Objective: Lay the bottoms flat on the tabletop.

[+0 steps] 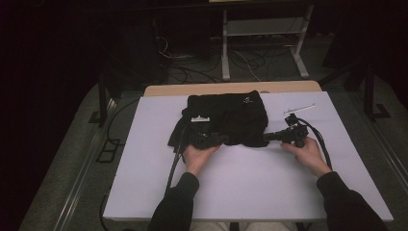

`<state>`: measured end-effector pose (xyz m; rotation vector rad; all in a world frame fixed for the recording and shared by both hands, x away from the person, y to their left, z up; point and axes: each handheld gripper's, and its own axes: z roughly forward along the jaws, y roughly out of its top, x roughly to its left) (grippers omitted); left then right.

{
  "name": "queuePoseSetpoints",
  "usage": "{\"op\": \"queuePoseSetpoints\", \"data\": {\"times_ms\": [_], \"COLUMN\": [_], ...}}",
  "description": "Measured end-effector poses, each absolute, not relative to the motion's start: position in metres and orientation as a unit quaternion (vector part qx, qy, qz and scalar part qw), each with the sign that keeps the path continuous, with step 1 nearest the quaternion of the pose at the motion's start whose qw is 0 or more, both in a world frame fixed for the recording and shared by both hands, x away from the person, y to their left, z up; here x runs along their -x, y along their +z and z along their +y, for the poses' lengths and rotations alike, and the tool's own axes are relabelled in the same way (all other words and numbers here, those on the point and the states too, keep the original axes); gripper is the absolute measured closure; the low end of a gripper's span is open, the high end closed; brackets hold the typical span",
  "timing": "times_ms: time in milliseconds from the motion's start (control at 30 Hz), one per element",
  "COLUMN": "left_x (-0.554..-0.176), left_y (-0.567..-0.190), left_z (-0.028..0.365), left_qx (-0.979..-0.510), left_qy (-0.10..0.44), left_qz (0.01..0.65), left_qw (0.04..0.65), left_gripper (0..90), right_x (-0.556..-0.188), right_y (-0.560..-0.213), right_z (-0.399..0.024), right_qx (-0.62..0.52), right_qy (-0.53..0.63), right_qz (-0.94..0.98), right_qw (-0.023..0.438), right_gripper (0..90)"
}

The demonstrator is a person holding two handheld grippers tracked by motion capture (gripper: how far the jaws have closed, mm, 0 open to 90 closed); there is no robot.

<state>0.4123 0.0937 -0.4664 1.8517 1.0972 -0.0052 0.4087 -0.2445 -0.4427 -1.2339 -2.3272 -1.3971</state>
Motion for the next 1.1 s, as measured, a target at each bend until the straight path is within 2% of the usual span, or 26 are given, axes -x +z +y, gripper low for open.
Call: {"op": "queuePoseSetpoints", "data": {"times_ms": [167, 267, 367, 400, 433, 467, 533, 733, 967, 1033, 1067, 1100], "left_x": [-0.415, -0.416, -0.417, -0.418, -0.419, -0.423, -0.426, -0.436, -0.457, -0.459, -0.459, -0.458], "left_y": [-0.468, -0.467, -0.466, -0.466, -0.466, -0.467, -0.466, -0.454, -0.447, -0.452, -0.454, -0.456], "left_z": [0.094, 0.091, 0.088, 0.087, 0.086, 0.084, 0.084, 0.087, 0.095, 0.096, 0.097, 0.096], "left_qx": [-0.748, -0.757, -0.764, -0.767, -0.769, -0.773, -0.771, -0.760, -0.735, -0.728, -0.727, -0.728], "left_qy": [-0.005, 0.015, 0.028, 0.033, 0.036, 0.035, 0.031, 0.024, 0.025, 0.017, 0.012, 0.009], "left_qz": [0.457, 0.453, 0.453, 0.452, 0.453, 0.451, 0.455, 0.463, 0.485, 0.494, 0.498, 0.498], "left_qw": [0.482, 0.470, 0.459, 0.454, 0.450, 0.444, 0.444, 0.456, 0.474, 0.475, 0.473, 0.471], "left_gripper": [44.3, 49.0, 60.8, 60.8, 73.0, 79.9, 86.9, 87.8, 86.4, 79.1, 79.1, 72.0], "right_x": [-0.409, -0.417, -0.423, -0.425, -0.431, -0.433, -0.436, -0.446, -0.455, -0.456, -0.456, -0.456], "right_y": [-0.420, -0.409, -0.406, -0.406, -0.408, -0.410, -0.413, -0.426, -0.444, -0.450, -0.450, -0.452], "right_z": [-0.240, -0.236, -0.234, -0.233, -0.234, -0.235, -0.237, -0.249, -0.253, -0.249, -0.249, -0.248], "right_qx": [0.396, 0.404, 0.417, 0.425, 0.445, 0.454, 0.470, 0.512, 0.544, 0.547, 0.547, 0.545], "right_qy": [-0.528, -0.545, -0.537, -0.532, -0.521, -0.517, -0.513, -0.499, -0.492, -0.485, -0.485, -0.482], "right_qz": [-0.745, -0.728, -0.729, -0.728, -0.724, -0.722, -0.715, -0.698, -0.678, -0.682, -0.682, -0.684], "right_qw": [0.100, 0.099, 0.086, 0.080, 0.074, 0.069, 0.065, 0.041, 0.039, 0.040, 0.040, 0.039], "right_gripper": [88.1, 88.2, 88.1, 88.1, 88.2, 88.1, 88.1, 88.1, 88.1, 88.1, 88.1, 88.1]}}
